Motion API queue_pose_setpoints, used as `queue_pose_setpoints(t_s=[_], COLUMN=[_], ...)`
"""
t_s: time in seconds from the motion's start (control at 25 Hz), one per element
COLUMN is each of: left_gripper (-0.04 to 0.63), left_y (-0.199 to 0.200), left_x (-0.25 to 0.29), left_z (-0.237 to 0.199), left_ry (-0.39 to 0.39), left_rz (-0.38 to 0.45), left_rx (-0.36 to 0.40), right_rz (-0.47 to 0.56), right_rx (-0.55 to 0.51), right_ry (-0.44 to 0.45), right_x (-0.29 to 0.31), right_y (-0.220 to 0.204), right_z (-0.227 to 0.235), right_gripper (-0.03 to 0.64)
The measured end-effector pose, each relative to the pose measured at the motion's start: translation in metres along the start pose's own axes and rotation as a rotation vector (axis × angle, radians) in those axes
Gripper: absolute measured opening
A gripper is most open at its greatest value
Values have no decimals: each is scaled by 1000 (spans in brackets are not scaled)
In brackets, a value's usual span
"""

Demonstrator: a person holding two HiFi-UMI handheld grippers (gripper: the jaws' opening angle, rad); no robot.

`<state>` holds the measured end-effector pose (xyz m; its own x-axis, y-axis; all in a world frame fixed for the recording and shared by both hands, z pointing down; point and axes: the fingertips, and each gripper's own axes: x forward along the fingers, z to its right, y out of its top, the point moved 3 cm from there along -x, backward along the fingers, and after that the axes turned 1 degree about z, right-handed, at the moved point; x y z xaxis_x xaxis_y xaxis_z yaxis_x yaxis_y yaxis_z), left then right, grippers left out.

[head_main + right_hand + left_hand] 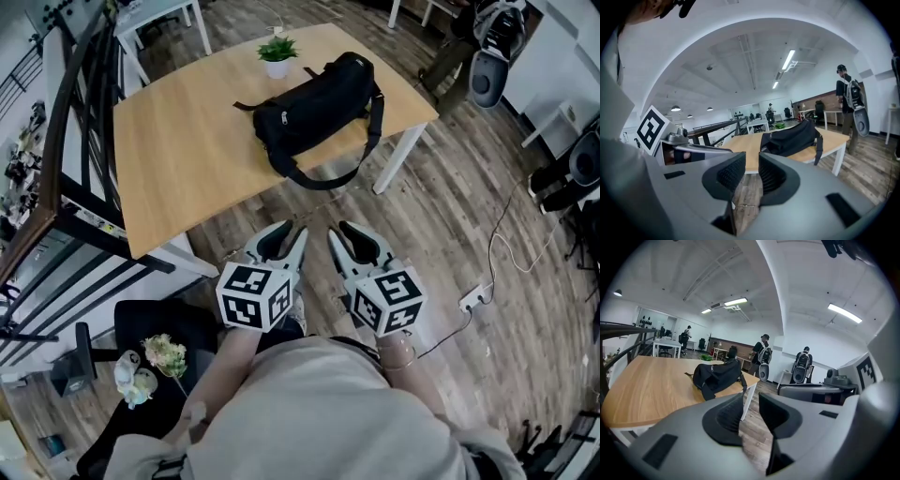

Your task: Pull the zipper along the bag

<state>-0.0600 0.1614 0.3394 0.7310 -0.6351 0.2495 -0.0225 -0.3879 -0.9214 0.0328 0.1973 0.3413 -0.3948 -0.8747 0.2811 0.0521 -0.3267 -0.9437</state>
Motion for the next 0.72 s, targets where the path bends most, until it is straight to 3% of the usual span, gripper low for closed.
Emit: queue_pose_setpoints(t_s=[0.36, 0.72], left_gripper=[107, 107], left_y=[26, 16], left_x=[52, 77], left_z=[-59, -92], left_ry=[-35, 7], left_rz=[-45, -87], left_rx=[9, -64], right_rz=[-10, -74], right_rx=[41, 63], right_ry=[-46, -14], right_x=[65, 106], right_y=[21, 13], right_z=[27, 41], right_gripper=[71, 64])
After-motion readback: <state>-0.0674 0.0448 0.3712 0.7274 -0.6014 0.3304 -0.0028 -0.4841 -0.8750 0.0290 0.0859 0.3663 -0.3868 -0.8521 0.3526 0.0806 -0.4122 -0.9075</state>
